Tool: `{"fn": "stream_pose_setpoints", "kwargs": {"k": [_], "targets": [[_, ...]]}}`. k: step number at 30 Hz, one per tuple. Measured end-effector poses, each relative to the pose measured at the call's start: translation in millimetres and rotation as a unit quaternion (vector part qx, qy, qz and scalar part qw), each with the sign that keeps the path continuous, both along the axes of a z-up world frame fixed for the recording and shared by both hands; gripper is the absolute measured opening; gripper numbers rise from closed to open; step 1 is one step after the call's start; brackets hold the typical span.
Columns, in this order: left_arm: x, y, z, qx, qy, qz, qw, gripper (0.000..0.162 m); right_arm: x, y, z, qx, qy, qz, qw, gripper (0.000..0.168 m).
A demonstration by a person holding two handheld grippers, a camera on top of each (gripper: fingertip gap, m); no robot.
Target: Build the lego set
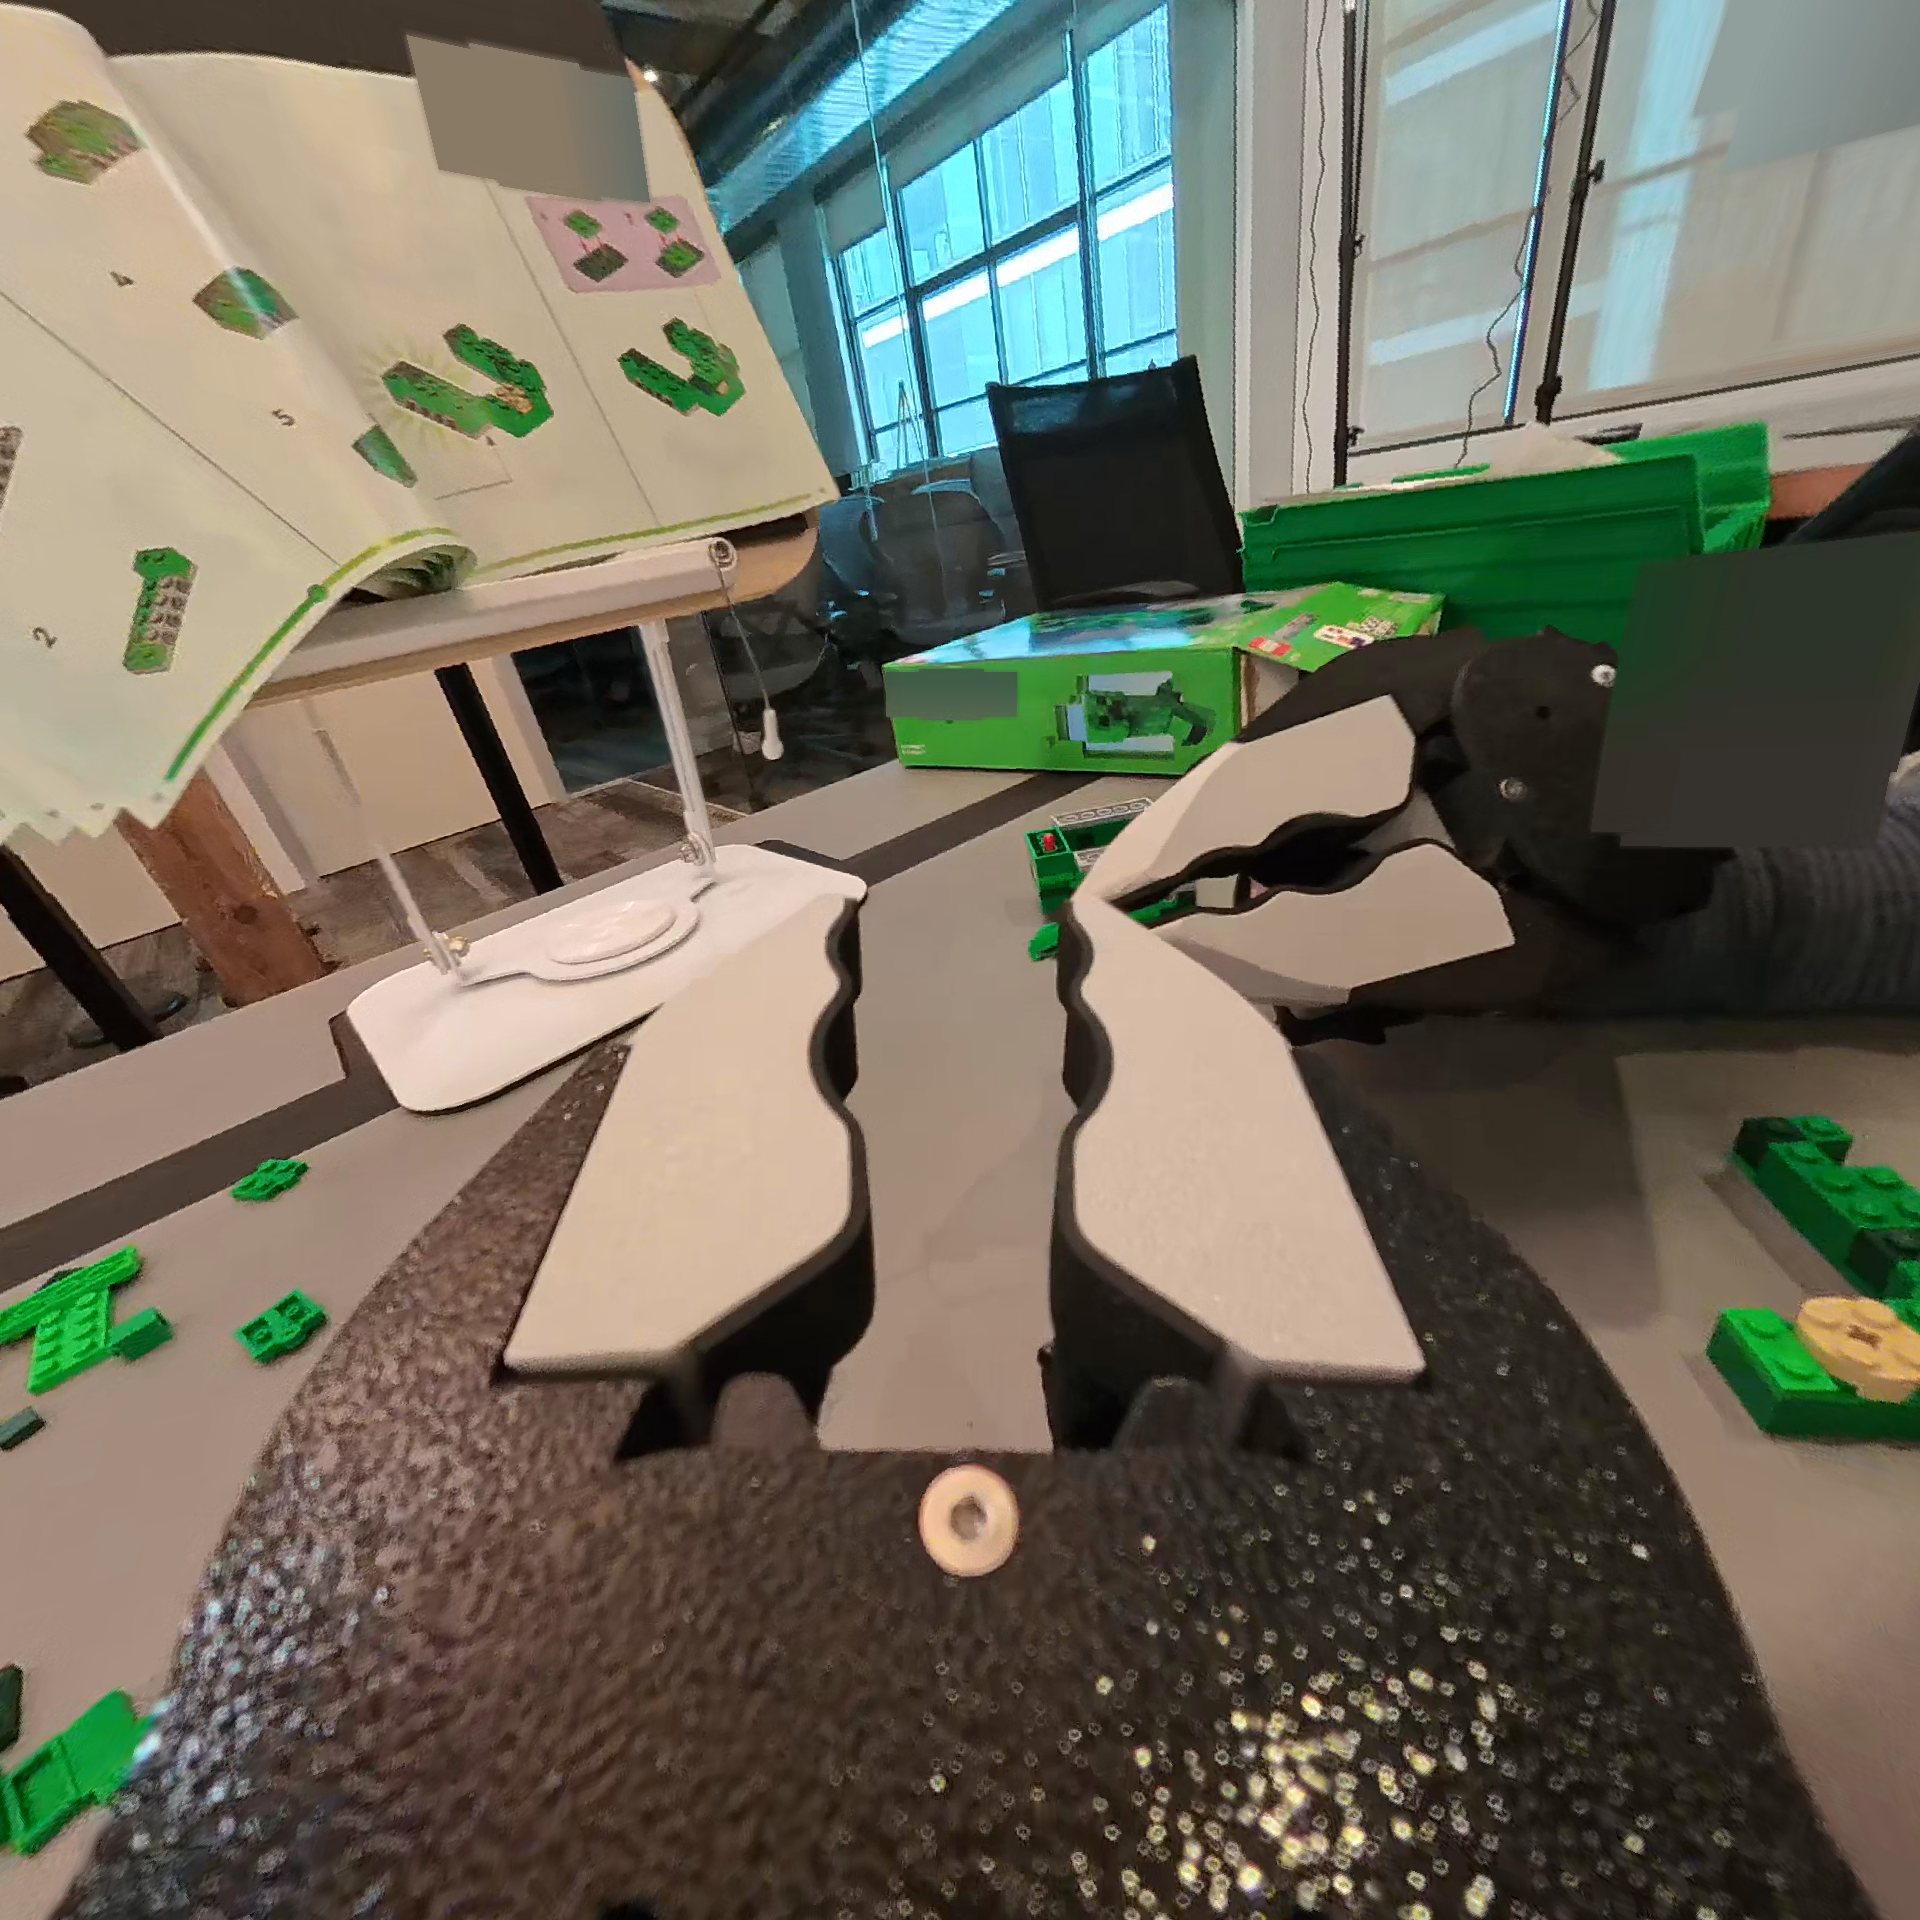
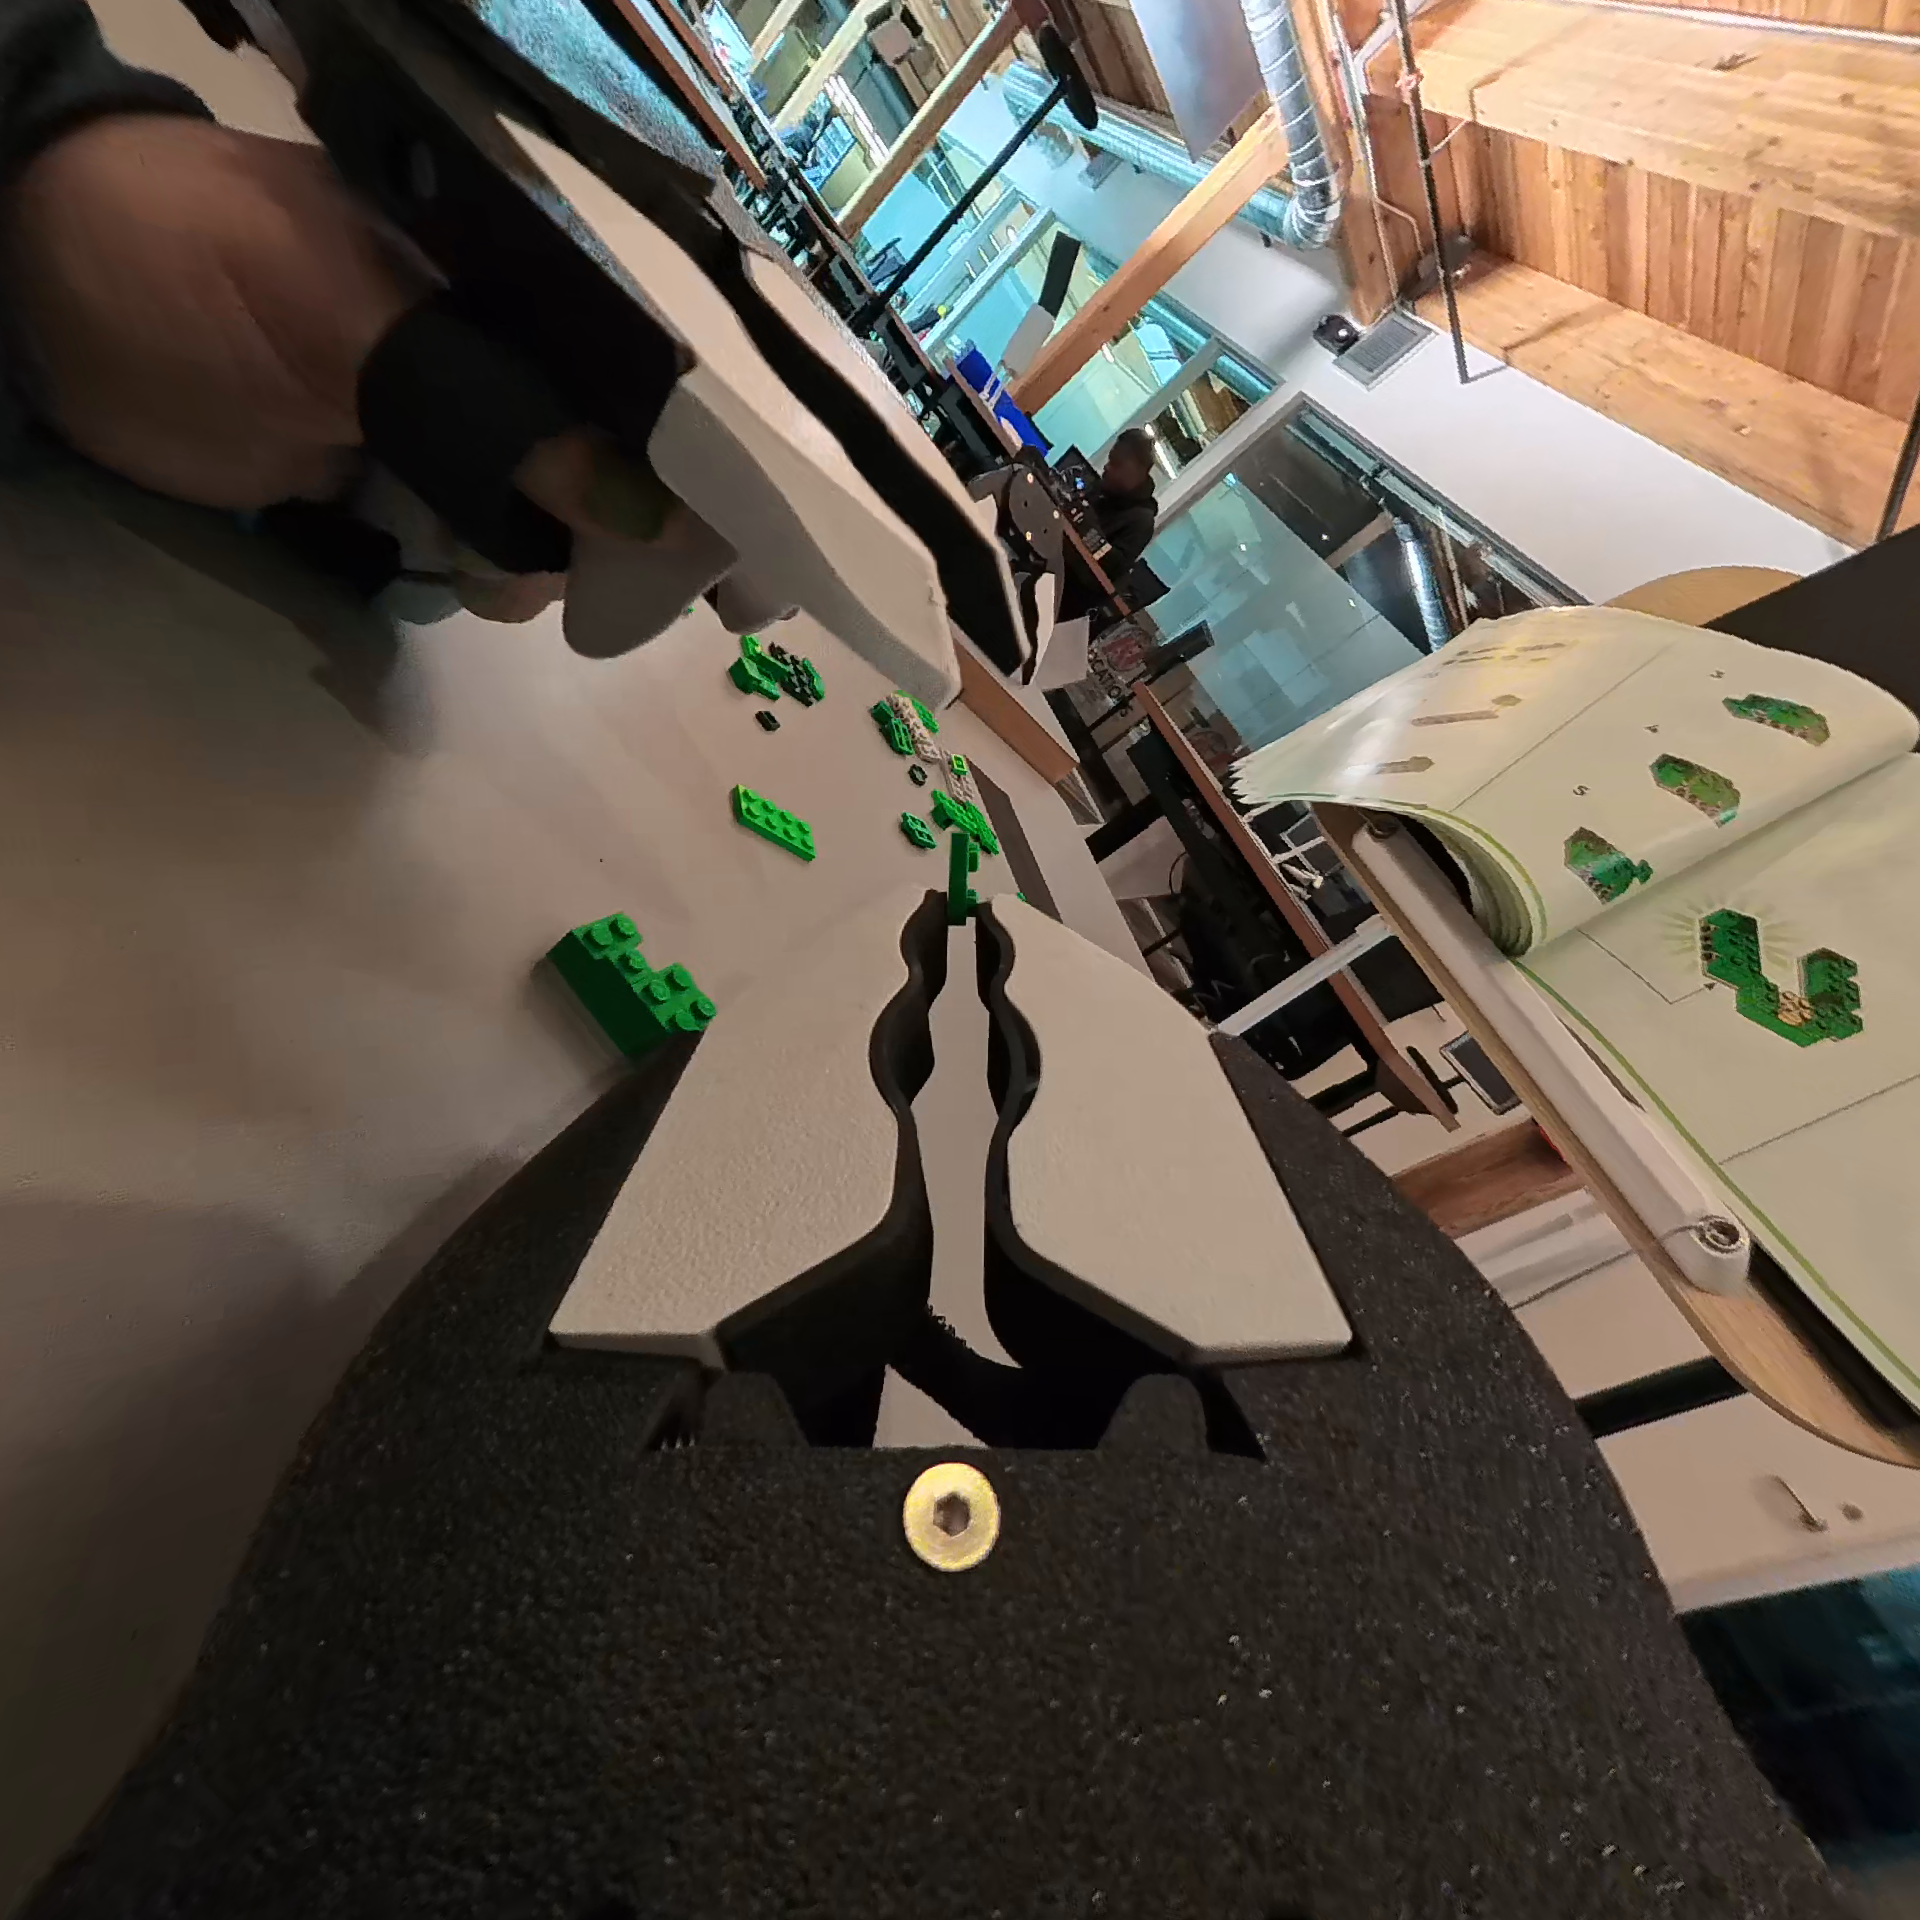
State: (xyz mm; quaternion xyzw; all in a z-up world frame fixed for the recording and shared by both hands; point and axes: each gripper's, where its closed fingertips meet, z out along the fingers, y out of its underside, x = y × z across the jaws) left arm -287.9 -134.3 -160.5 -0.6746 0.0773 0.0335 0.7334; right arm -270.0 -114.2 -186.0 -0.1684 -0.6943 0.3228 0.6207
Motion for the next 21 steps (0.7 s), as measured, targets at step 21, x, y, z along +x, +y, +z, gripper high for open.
{"fn": "stream_pose_setpoints", "kwargs": {"k": [21], "targets": [[29,7,-26,-0.120,-0.059,-0.107,0.985,0.035,3,-13,-4,0.087,0.020,0.007,0.996,0.005]]}}
